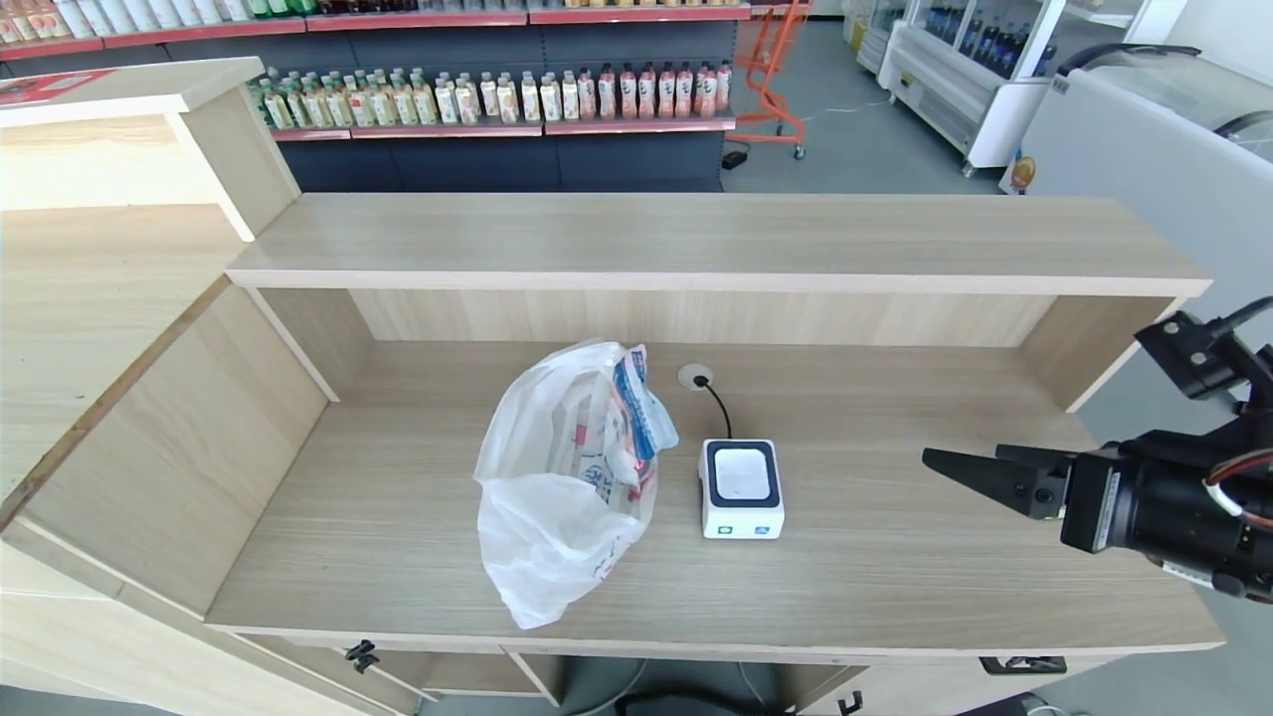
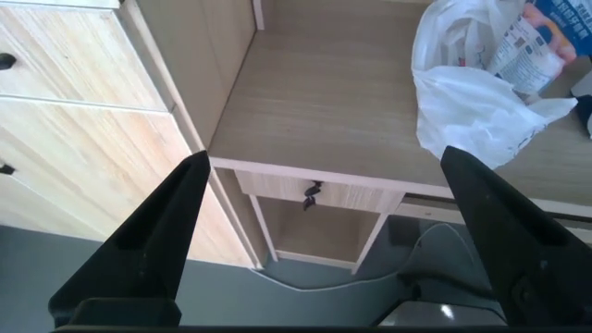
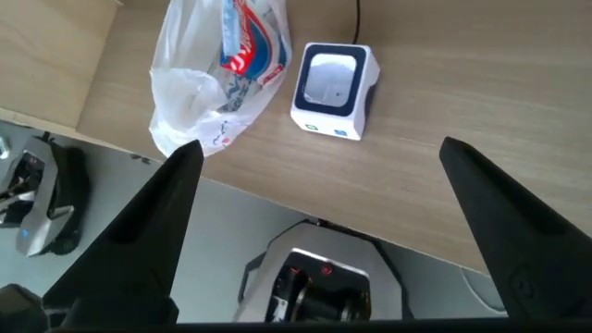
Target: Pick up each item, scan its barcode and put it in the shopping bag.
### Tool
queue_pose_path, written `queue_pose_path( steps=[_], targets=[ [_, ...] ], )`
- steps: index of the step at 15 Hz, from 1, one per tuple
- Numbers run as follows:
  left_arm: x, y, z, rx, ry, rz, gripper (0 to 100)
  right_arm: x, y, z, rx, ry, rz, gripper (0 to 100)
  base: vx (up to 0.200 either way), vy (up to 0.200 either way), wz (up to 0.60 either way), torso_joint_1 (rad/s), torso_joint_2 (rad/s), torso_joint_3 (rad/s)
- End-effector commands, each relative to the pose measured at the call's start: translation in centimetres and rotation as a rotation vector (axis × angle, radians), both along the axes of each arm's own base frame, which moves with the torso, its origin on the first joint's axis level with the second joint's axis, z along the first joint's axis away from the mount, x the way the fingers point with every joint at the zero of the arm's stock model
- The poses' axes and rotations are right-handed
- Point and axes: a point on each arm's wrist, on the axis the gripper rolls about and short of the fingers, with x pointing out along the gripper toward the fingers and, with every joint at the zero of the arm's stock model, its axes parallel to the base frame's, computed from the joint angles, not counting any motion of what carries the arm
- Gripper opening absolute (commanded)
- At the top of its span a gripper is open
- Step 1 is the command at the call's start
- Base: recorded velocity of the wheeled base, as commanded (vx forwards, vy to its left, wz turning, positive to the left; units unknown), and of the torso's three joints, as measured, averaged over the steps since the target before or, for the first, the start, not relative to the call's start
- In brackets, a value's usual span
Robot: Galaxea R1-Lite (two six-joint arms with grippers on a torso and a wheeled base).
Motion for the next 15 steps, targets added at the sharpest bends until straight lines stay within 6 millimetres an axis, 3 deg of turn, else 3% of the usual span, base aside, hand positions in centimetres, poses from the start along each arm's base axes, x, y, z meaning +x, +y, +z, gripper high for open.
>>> queue_pose_path(
  steps=[1,11,13,15],
  targets=[
    [0.0,0.0,0.0,0.000,0.001,0.000,100,-0.4,-0.4,-0.1,-0.011,0.006,-0.031,100,0.000,-0.200,0.00,-0.002,0.00,0.002],
    [0.0,0.0,0.0,0.000,0.001,0.000,100,-0.6,-1.0,-1.4,-0.151,0.074,-0.119,100,0.000,-0.200,0.00,0.003,0.00,0.001],
    [0.0,0.0,0.0,0.005,0.000,0.000,100,-0.6,-1.1,-1.4,-0.206,0.061,-0.134,100,0.000,0.000,0.00,0.000,0.00,0.000],
    [0.0,0.0,0.0,0.005,0.002,0.000,100,-1.7,-2.0,-1.9,-0.409,0.112,-0.262,100,0.000,0.000,0.00,0.000,0.00,0.000]
  ],
)
